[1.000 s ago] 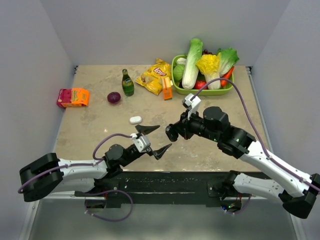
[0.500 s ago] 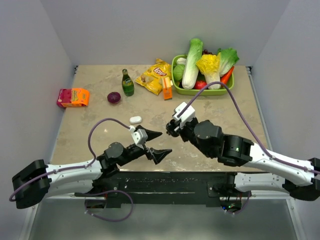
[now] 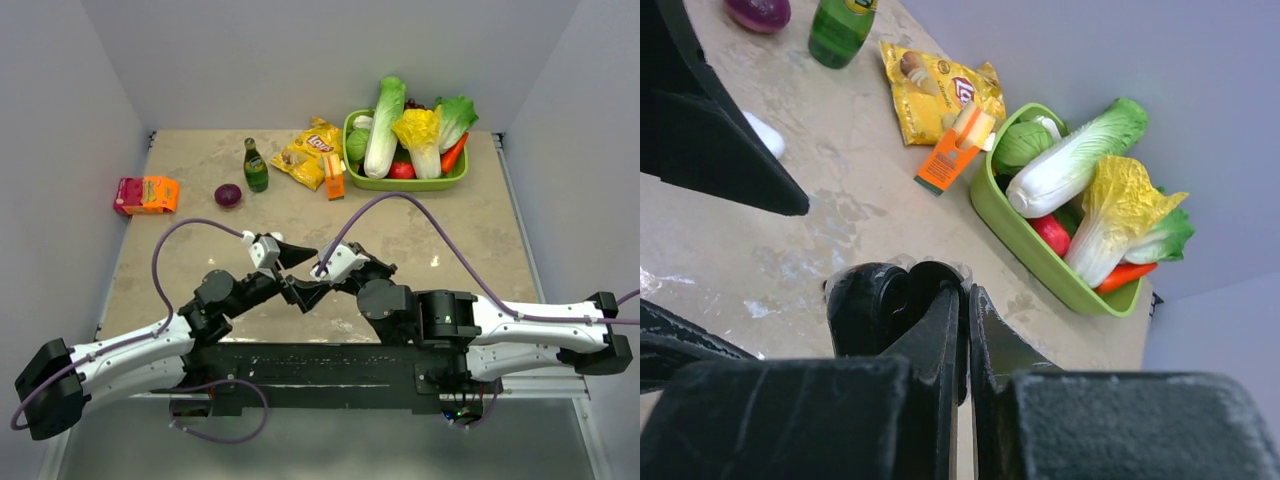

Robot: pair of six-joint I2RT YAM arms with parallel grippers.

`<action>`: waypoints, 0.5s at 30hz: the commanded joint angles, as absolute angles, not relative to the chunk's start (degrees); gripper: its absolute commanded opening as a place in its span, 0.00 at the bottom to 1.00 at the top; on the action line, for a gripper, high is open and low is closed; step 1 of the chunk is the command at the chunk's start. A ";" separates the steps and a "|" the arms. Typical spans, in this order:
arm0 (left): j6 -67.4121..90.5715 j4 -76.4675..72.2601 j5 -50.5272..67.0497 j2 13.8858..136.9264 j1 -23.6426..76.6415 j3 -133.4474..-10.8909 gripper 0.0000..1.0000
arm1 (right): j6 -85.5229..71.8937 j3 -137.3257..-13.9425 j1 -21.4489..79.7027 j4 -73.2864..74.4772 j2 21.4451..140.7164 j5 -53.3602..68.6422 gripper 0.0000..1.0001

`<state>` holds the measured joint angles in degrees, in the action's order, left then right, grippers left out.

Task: Insert the wireless bluetooth earbuds into the charging case
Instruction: Adjust the charging case.

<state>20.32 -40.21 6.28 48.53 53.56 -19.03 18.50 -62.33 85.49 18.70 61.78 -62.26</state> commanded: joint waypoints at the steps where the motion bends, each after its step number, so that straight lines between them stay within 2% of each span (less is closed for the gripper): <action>1: 18.81 -37.80 14.14 51.58 53.17 -26.18 1.00 | 17.41 -63.54 85.96 17.93 61.61 -62.41 0.00; 10: 15.38 -37.01 19.77 56.33 53.17 -31.10 0.98 | 14.24 -64.16 85.96 19.77 60.91 -56.87 0.00; 15: 13.89 -36.74 21.44 57.92 53.17 -32.87 0.93 | 13.89 -63.99 85.96 20.21 61.26 -56.43 0.00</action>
<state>16.32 -36.29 18.50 57.21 53.36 -29.58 15.51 -62.35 85.58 20.16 61.82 -57.25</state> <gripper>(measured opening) 0.949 0.036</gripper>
